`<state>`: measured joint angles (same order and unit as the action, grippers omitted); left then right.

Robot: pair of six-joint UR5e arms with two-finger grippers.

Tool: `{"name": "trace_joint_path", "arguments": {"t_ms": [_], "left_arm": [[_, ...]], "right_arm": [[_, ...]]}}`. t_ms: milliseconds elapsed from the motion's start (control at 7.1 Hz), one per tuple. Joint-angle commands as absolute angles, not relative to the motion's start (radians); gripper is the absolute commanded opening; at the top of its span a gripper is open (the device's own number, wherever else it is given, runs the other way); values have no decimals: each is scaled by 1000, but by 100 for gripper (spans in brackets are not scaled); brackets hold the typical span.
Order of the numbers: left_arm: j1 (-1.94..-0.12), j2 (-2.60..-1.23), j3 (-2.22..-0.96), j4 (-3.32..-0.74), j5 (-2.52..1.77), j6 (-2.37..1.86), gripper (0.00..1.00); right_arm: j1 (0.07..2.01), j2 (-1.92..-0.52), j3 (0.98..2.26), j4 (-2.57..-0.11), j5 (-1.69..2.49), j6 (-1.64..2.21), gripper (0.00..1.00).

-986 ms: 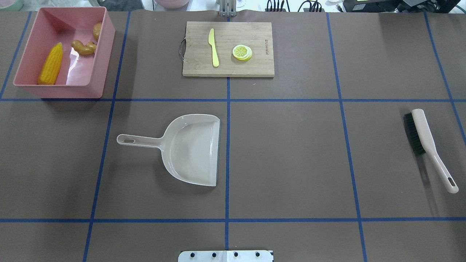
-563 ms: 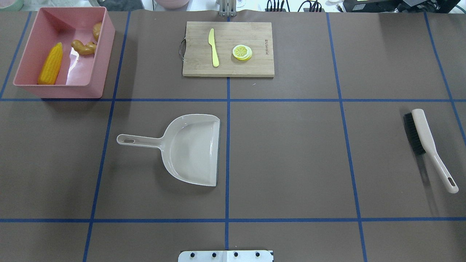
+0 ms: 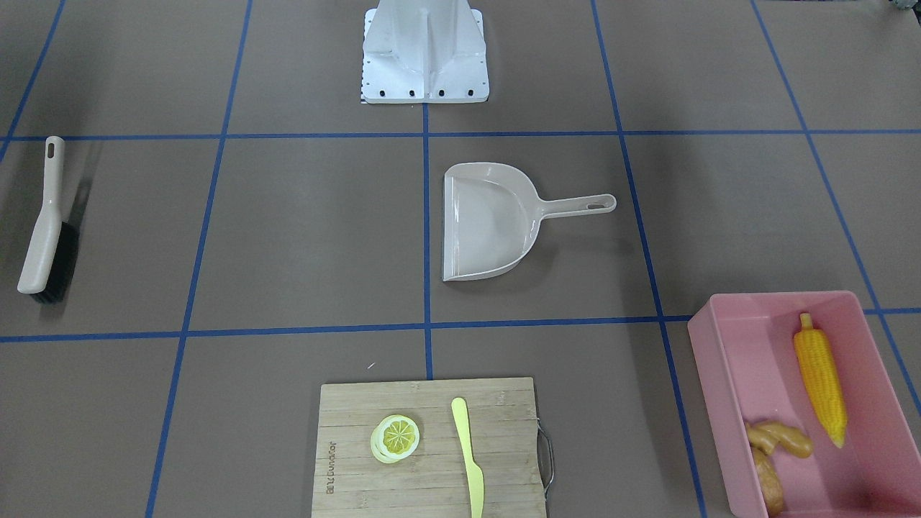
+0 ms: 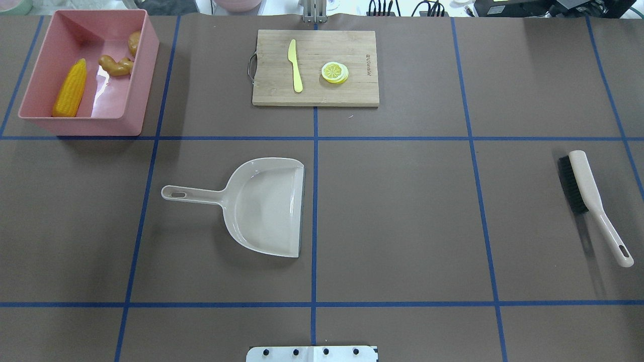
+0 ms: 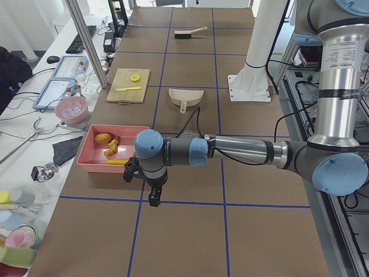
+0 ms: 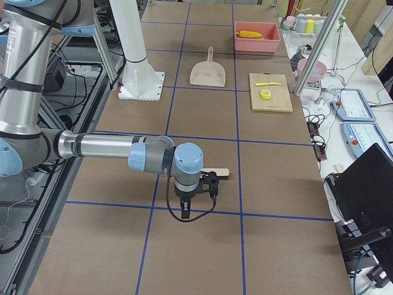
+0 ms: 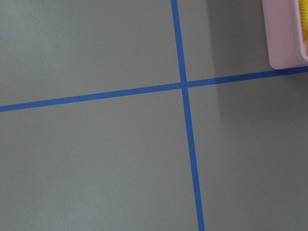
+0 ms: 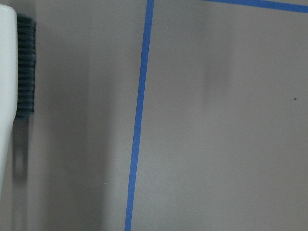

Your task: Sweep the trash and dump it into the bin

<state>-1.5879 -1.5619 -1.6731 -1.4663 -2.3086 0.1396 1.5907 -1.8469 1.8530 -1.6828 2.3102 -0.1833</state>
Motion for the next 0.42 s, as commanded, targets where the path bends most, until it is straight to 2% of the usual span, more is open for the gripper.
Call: {"name": "trace_joint_path", "arguments": {"t_ms": [0,282], "left_arm": [[-1588,-1562,-1675,-1463,-2309,140,98],[-1588,-1560,-1677,-1462,-2309,140,98]], "right_arm": [[1591,-1847,1853,-1683,2310,-183,100],[1591,-1847,1856,-1683,2303,-183,100]]}}
